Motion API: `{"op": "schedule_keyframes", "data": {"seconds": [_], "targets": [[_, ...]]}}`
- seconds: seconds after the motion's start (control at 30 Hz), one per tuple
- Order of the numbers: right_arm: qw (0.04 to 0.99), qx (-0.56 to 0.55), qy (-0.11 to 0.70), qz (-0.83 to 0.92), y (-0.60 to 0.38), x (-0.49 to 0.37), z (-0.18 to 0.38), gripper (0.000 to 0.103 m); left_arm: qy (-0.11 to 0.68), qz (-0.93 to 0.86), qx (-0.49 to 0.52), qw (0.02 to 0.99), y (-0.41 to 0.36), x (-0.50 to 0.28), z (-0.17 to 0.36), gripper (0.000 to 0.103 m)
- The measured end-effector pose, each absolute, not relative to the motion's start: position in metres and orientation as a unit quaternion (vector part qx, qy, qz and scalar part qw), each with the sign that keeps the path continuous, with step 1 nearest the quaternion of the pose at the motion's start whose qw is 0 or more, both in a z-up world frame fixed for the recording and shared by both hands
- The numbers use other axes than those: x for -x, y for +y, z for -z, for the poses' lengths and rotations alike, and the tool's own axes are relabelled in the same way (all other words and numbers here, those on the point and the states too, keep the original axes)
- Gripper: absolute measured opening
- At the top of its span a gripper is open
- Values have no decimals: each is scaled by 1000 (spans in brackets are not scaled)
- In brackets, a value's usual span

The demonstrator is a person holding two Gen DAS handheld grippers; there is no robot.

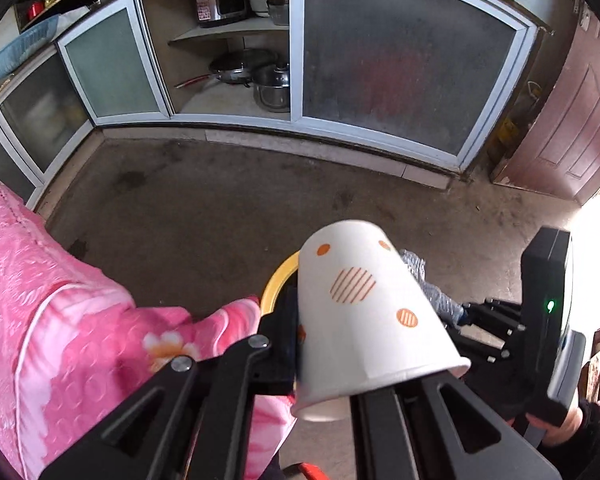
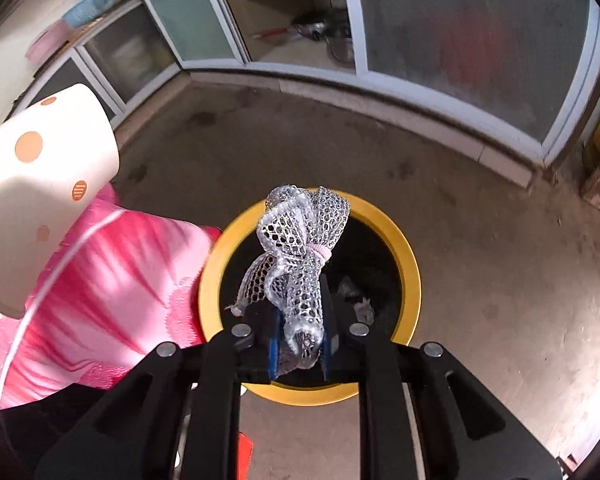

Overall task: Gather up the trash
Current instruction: 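Carry the cup and mesh net over the yellow bin and open both tools, then swing both open tools back over the trash on the bed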

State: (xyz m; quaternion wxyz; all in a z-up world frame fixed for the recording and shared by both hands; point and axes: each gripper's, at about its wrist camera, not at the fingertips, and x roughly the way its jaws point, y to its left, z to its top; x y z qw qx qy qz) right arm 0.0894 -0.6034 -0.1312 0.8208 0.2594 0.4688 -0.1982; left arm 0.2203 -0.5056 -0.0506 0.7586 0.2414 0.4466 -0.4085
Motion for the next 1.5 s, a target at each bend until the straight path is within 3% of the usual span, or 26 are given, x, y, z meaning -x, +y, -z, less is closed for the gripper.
{"op": "schedule_keyframes", "data": {"seconds": [0.07, 0.1, 0.13, 0.17, 0.23, 0.3, 0.5, 0.7, 0.87, 1.03, 1.2, 1.5], "targets": [[814, -264, 475, 205, -609, -89, 139, 21, 447, 407, -242, 759, -515, -224, 53, 5], [812, -263, 478, 208, -610, -91, 140, 23, 446, 409, -241, 759, -520, -225, 53, 12], [809, -262, 481, 212, -613, -92, 143, 24, 448, 410, -240, 757, -522, -226, 53, 27], [807, -262, 483, 216, -615, -92, 145, 27, 450, 408, -239, 758, -524, -227, 54, 34], [805, -267, 481, 221, -619, -90, 147, 38, 450, 400, -231, 764, -525, -228, 53, 62], [805, -267, 476, 231, -621, -87, 146, 53, 445, 401, -219, 770, -524, -226, 49, 69], [806, -269, 470, 240, -622, -71, 135, 56, 443, 406, -189, 777, -514, -223, 29, 76], [842, -223, 404, 279, -603, -34, 76, 58, 404, 424, -125, 801, -467, -211, -23, 76], [904, -128, 310, 264, -547, -15, -5, 71, 347, 436, -59, 828, -379, -195, -85, 77], [945, -110, 259, 170, -486, -32, -63, 71, 287, 390, -42, 874, -263, -176, -130, 82], [968, -55, 240, 58, -396, -75, -92, 71, 278, 275, -62, 918, -143, -171, -130, 83], [965, 95, 228, -83, -205, -127, -90, 71, 352, 77, -70, 930, 46, -188, -84, 83]]}}
